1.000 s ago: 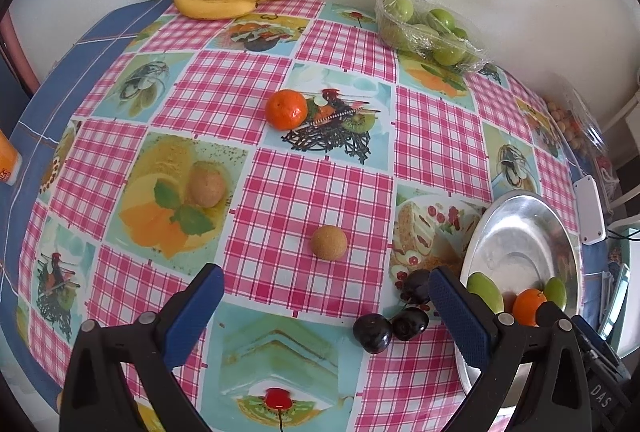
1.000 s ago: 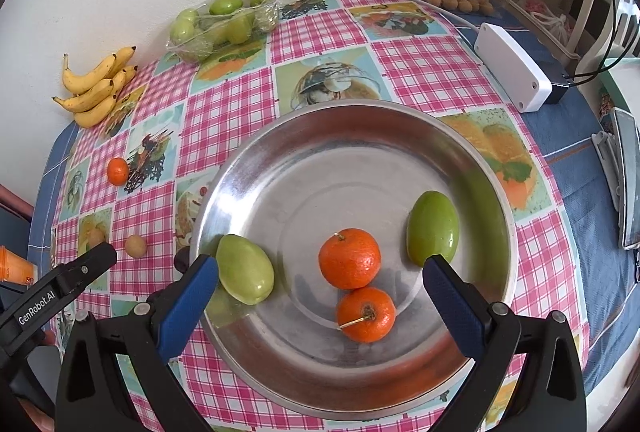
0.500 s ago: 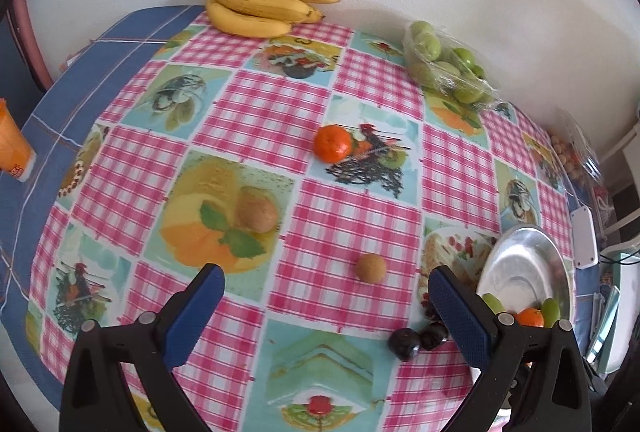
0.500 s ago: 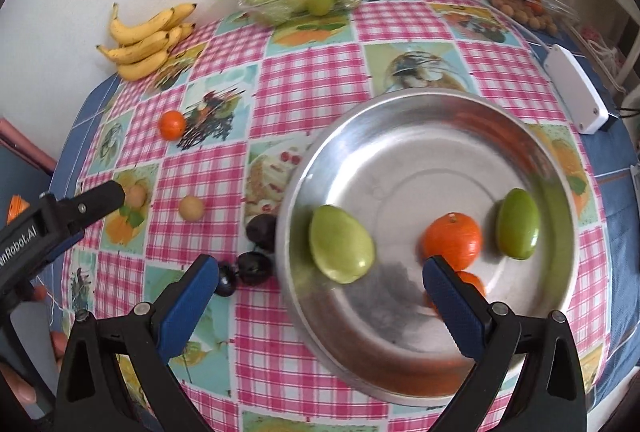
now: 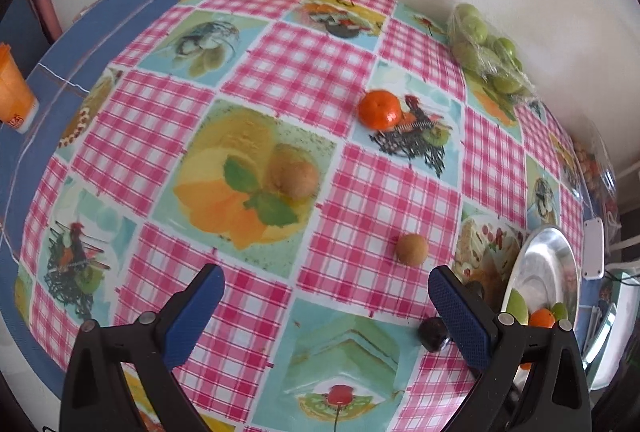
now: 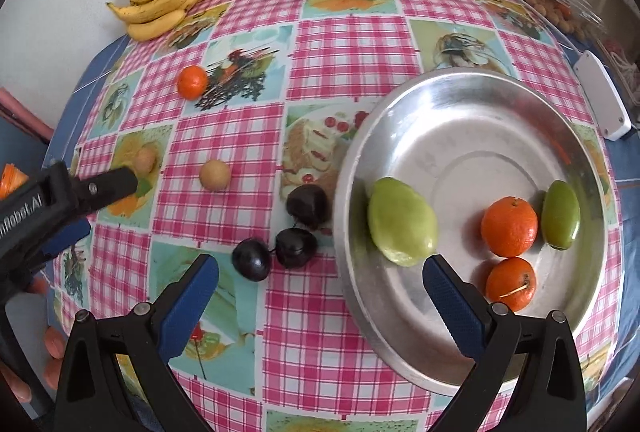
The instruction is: Organize fruits
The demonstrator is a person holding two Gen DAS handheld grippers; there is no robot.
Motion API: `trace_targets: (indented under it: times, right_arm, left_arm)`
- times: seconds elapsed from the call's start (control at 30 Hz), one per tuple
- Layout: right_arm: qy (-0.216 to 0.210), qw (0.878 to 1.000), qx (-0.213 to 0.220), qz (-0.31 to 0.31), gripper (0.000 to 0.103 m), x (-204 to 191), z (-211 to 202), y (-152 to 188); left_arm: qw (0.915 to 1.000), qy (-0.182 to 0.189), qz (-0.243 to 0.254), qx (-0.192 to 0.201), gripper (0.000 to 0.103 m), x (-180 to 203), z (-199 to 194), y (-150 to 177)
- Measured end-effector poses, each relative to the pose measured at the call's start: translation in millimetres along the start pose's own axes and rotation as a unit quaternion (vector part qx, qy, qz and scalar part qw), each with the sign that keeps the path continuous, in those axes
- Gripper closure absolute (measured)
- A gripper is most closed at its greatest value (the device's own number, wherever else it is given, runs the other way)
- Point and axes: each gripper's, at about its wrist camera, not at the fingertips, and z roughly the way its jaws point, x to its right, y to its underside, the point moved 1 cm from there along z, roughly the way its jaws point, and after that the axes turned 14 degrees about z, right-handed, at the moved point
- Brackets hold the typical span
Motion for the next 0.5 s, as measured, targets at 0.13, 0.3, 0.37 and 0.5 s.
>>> trace_targets:
  times: [0.13,0.3,0.37,0.5]
  right_arm:
    - [0.020,1.000,0.006,0.023,0.001,13,-1,-5]
    - [0.022,0.999,0.007,0.040,0.001,24,-2,-8]
    - [0.024,0.999,0.009,0.043,0.001,25,-3,-9]
    - [0.035,0.998,0.012,0.048,0.002,30,-5,-10]
  left_arm:
    - [0.9994,0.022,0.013,-0.022,0.001,13,12,3]
    - [0.9981,0.034,0.032,-0.040,0.006,29,20,7]
    - [0.9975,0.040,0.037,-0.044,0.008,35,23,9]
    - [0.9968,0.053,0.038,-0.045,0.011,40,24,11]
